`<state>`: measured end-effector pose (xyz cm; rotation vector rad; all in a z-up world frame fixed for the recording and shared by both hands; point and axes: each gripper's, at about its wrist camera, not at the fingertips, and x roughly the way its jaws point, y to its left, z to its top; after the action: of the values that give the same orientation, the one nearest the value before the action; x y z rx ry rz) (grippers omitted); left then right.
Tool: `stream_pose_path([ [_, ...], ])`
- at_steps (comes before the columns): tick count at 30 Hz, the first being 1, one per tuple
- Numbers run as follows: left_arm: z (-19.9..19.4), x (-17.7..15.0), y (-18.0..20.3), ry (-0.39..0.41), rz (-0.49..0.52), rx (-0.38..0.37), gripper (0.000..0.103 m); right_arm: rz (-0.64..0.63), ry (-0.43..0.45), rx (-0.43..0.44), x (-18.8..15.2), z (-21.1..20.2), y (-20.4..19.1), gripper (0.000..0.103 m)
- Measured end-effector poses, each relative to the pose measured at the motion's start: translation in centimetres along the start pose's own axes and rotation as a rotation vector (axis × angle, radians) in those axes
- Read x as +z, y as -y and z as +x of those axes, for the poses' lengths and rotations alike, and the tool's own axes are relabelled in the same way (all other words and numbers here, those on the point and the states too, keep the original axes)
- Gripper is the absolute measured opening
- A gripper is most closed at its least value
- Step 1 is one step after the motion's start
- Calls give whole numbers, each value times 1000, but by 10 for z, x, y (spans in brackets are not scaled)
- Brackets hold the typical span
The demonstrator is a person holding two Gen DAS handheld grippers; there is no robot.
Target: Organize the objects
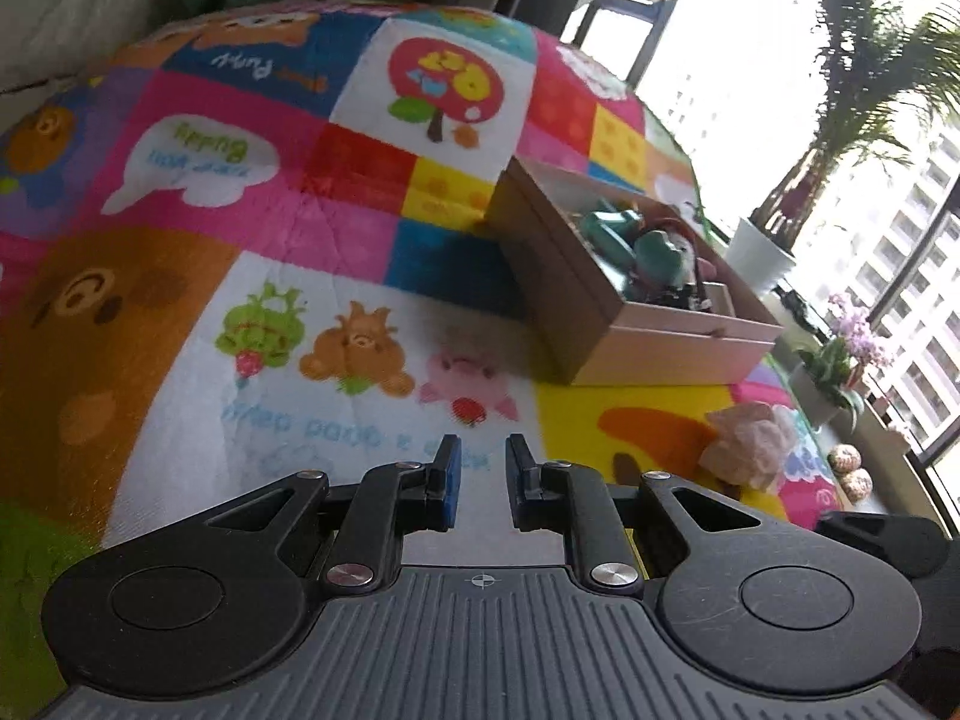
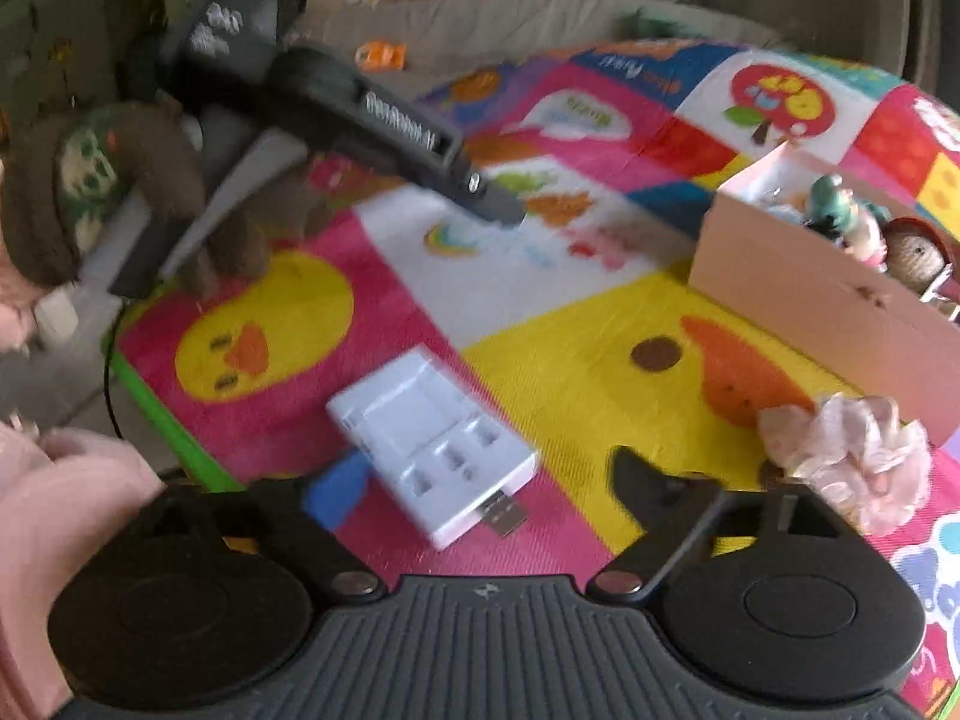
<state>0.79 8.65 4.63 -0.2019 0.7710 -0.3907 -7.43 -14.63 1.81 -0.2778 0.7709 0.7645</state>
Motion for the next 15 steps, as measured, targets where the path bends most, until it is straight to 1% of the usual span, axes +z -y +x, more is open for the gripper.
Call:
stream_pose_path([
  [2,-4,-2,0,6,11,-17,17,-6,-14,-34,1,0,2,68],
  [5,-7,-5,1,1,40,-53,17,-29,1,-171,4,2,10,69],
  [8,-6,-12,11,-29,132,-43,17,49,16,-336,14,12,34,69],
  [10,-1,-18,21,-71,204,-27,17,118,20,-407,17,17,49,69],
  [13,11,-29,37,-147,319,19,17,224,30,-425,15,15,67,71],
  [14,16,-32,43,-174,357,30,20,243,33,-427,14,14,70,73],
  [15,16,-35,47,-169,388,37,24,260,41,-430,12,11,71,76],
])
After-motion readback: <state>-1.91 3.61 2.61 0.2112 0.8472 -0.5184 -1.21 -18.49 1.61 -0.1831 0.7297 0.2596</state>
